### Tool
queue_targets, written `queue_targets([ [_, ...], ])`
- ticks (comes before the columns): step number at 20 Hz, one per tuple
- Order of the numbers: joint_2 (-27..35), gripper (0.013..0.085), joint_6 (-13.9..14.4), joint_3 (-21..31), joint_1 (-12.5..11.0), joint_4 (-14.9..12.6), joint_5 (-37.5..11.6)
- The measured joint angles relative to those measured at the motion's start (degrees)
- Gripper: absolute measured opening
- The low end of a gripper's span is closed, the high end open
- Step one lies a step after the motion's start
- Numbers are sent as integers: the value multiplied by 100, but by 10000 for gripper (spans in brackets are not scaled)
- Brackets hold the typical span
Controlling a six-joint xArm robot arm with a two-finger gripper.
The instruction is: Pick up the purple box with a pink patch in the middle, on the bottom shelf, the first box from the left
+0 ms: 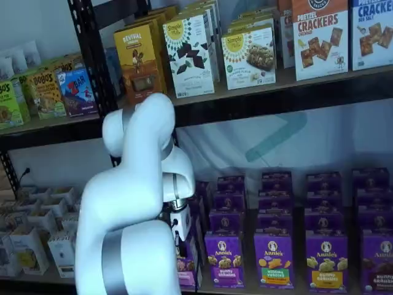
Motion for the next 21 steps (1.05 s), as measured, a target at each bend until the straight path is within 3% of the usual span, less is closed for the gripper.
queue_targets([
  [10, -304, 410, 243, 442, 10, -269, -118],
  [16, -795, 410, 343, 1221, -40, -440, -534],
  [19, -1059, 410, 280, 1621, -77, -414, -732],
  [21, -1184, 370, 198, 1806, -88, -340, -815],
])
